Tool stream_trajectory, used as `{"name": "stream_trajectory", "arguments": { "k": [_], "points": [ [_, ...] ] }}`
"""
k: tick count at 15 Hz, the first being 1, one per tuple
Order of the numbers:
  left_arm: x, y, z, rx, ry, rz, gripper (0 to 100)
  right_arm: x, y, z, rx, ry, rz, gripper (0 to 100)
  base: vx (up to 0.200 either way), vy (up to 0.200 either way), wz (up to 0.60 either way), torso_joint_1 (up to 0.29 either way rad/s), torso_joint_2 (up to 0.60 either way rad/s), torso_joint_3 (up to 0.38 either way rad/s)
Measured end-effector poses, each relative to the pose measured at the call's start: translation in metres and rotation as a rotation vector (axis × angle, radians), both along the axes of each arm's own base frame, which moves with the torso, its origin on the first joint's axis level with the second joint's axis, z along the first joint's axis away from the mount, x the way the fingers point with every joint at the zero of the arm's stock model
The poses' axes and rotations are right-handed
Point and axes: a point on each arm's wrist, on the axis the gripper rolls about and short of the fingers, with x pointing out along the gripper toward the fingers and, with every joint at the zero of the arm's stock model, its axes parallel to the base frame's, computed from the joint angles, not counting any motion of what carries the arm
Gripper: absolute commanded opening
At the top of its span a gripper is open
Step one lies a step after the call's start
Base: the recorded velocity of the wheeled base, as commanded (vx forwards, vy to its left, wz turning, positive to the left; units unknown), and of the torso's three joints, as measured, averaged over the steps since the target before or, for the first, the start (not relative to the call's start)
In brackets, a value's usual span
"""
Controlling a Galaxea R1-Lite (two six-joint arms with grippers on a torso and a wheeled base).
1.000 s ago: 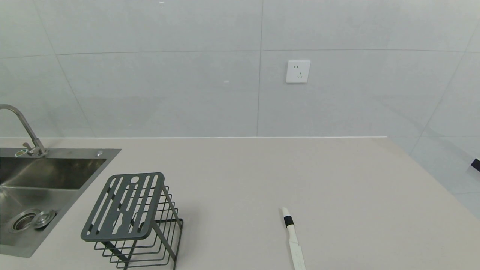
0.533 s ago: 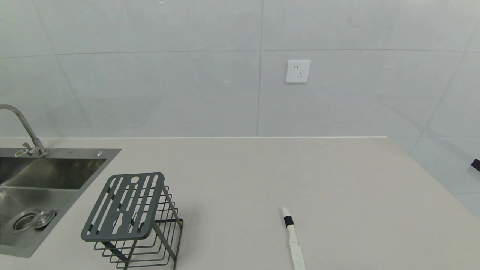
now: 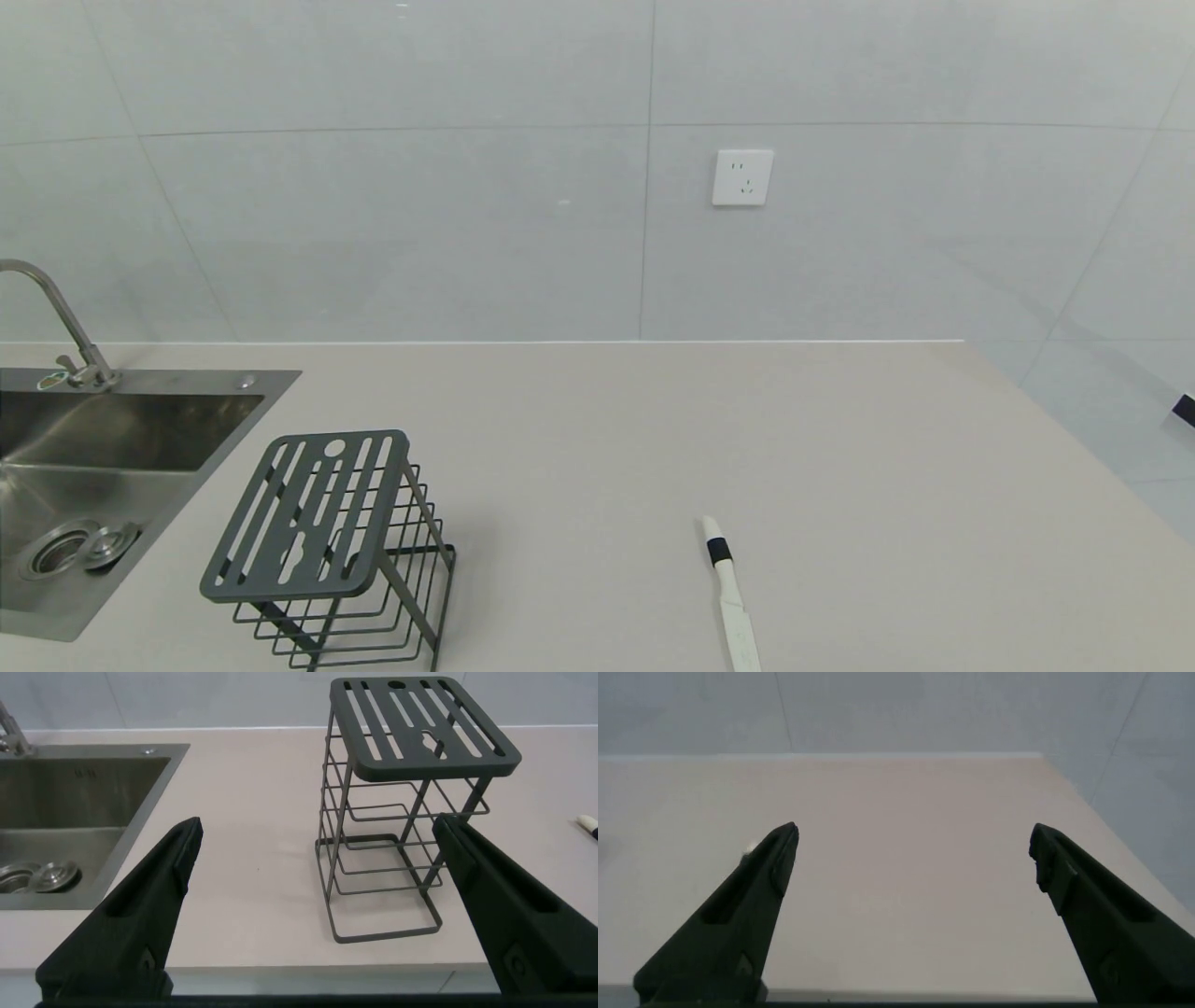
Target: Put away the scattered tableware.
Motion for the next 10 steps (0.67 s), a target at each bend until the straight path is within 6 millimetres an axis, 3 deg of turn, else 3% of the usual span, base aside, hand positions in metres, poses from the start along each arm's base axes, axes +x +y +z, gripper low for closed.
{"name": "stream_trajectory", "arguments": {
  "k": [5, 10],
  "points": [
    [0.0, 0.0, 0.0, 0.01, -0.001, -0.001, 100, -0.006, 0.003, 0.035, -0.06, -0.007, 0.169, 100, 0.0, 0.0, 0.0, 0.0, 0.0, 0.0],
    [0.0, 0.0, 0.0, 0.009, -0.001, -0.001, 100, 0.039, 0.008, 0.06, -0.055, 0.265, 0.413, 100, 0.0, 0.0, 0.0, 0.0, 0.0, 0.0]
  ]
}}
